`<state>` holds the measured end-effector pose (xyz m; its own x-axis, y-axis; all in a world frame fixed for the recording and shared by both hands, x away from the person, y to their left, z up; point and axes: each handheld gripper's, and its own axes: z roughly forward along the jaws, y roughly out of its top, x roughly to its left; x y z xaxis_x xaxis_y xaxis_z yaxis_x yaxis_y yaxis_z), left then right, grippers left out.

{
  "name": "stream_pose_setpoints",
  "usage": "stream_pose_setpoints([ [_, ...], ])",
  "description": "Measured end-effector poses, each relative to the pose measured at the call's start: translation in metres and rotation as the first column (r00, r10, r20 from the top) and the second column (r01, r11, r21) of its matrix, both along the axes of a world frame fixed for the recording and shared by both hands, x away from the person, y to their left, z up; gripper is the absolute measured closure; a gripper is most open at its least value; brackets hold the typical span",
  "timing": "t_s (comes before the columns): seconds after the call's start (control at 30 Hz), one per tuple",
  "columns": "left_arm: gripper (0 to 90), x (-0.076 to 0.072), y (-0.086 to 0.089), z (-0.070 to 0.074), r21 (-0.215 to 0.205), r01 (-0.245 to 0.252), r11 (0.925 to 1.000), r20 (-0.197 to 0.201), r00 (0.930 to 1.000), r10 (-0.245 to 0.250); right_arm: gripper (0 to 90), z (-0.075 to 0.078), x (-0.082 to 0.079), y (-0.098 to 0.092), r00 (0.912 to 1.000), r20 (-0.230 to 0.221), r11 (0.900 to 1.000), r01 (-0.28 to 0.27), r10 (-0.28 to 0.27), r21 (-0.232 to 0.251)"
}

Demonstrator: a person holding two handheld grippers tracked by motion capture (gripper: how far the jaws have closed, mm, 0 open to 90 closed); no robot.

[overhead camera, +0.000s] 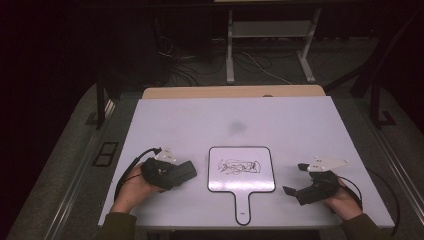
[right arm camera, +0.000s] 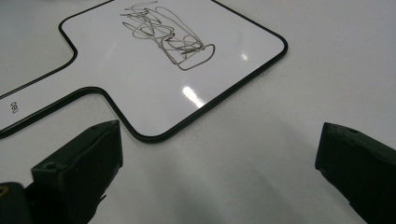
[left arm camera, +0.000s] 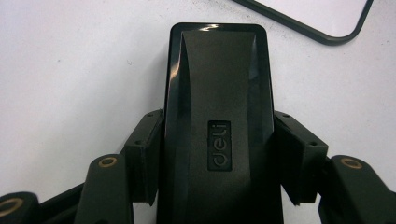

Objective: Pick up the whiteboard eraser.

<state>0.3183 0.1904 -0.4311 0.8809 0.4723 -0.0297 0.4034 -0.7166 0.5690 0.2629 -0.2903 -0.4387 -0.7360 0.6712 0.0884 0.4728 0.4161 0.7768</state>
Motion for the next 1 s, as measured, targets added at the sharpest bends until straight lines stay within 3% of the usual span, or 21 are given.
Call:
stream_pose_setpoints([
  [0.27, 39.6, 0.003, 0.003, 0.001, -0.02, -0.012, 0.9997, -0.028, 0.9995, 0.012, 0.0, 0.0, 0.0, 0.0, 1.0, 0.0, 1.0, 0.005, -0.005, -0.001],
  [0.6, 39.7, 0.002, 0.001, 0.012, -0.063, -0.043, 0.997, 0.003, 0.999, 0.044, 0.0, 0.0, 0.001, -0.001, 0.9999, -0.002, 1.0, 0.012, -0.012, 0.002],
  [0.7, 39.7, 0.002, 0.0, 0.019, -0.095, -0.063, 0.9935, 0.014, 0.9978, 0.064, 0.0, 0.0, 0.0, -0.001, 0.9999, -0.001, 1.0, 0.01, -0.01, 0.003],
  [1.0, 39.7, 0.0, -0.008, 0.031, -0.135, -0.086, 0.987, 0.026, 0.9956, 0.09, 0.0, 0.002, -0.001, -0.003, 1.0, 0.007, 1.0, 0.006, -0.006, 0.009],
])
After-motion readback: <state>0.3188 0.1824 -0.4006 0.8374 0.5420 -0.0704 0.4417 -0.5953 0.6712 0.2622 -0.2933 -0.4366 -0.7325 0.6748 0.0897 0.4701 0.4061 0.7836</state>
